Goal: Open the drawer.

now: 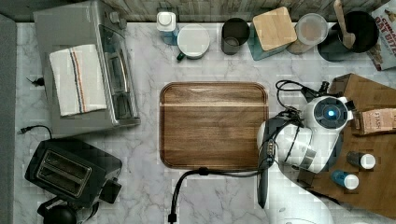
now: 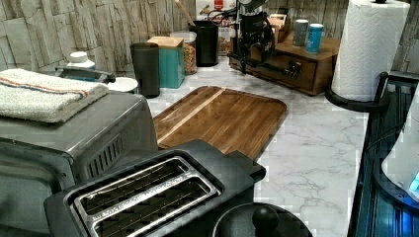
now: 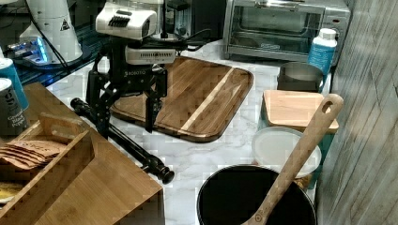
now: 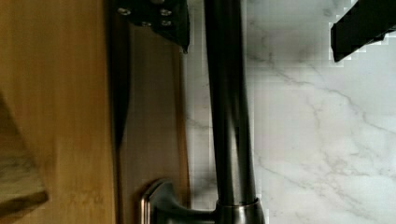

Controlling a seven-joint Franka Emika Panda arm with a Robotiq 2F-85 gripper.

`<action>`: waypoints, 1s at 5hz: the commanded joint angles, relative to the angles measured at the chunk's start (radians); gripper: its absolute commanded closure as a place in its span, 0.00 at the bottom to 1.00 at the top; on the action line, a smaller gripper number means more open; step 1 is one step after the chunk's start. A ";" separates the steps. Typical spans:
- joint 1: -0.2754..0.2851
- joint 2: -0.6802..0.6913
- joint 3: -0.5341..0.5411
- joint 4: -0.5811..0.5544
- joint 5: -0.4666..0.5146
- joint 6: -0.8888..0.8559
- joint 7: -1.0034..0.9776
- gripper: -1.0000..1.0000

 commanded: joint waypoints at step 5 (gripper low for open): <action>0.047 -0.037 0.126 -0.021 0.122 0.049 -0.023 0.00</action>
